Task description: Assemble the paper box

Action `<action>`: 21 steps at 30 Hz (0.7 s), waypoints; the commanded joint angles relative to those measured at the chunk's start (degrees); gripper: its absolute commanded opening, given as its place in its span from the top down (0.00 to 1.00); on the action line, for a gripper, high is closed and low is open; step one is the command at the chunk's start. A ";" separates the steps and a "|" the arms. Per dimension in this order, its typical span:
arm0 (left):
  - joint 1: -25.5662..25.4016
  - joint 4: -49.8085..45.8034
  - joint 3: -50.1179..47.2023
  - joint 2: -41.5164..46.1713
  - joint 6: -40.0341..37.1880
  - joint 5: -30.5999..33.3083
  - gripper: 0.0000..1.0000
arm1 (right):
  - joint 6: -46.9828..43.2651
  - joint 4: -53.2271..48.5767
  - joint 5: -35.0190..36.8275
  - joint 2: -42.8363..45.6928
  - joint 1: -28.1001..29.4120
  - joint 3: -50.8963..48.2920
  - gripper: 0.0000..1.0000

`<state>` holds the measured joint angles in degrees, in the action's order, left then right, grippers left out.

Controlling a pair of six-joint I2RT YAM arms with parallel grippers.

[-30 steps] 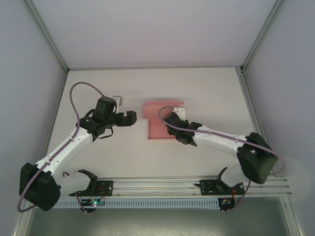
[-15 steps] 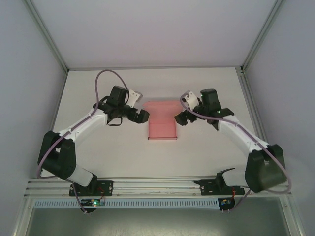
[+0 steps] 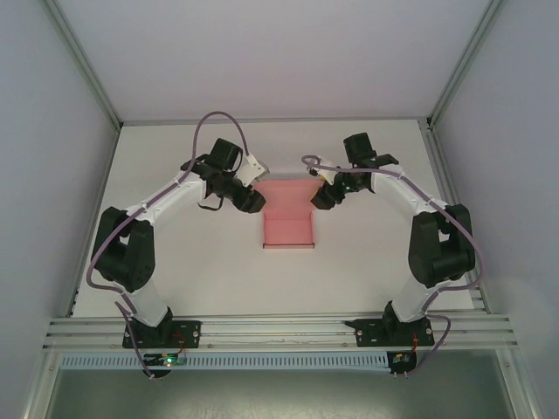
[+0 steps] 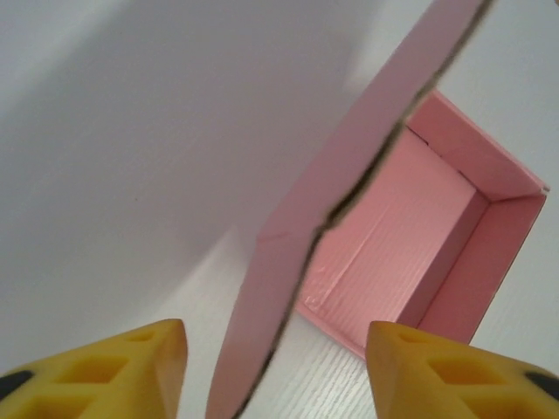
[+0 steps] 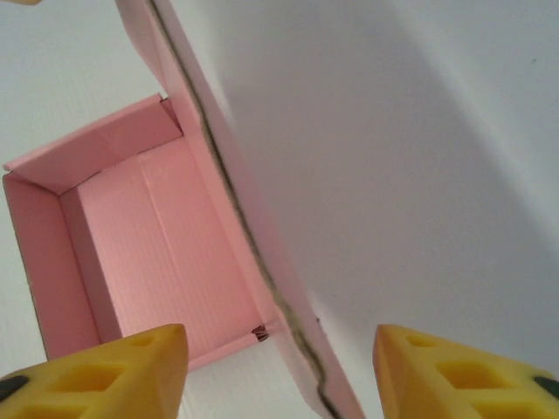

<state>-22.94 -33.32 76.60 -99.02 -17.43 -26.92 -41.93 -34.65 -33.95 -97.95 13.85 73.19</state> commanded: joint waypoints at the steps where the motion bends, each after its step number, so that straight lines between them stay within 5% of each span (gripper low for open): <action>1: -1.24 -4.40 3.50 -1.80 -3.65 1.88 0.48 | -1.40 -4.13 -1.26 -0.57 -0.22 2.00 0.59; 5: -2.00 -5.63 5.41 -2.76 -2.84 5.27 0.75 | 1.05 -4.97 0.49 -1.32 0.12 2.88 0.95; 8: -3.15 -3.12 5.19 -2.31 -0.45 8.37 0.98 | 4.51 -3.19 1.47 -0.68 0.88 2.39 1.00; 13: -5.59 0.92 4.72 0.15 5.01 17.93 1.00 | 13.25 4.93 11.22 4.15 3.97 -1.17 1.00; 18: -6.84 5.86 5.36 1.40 28.12 29.43 1.00 | 35.96 17.10 28.17 8.64 9.15 -6.36 1.00; 21: -8.27 11.84 1.96 2.57 36.86 30.15 1.00 | 48.92 25.79 42.33 10.56 15.40 -10.89 1.00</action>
<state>-29.56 -28.36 80.14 -98.85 5.48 -2.44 -9.32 -18.83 -7.64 -88.86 25.28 65.45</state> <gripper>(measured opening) 0.049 0.052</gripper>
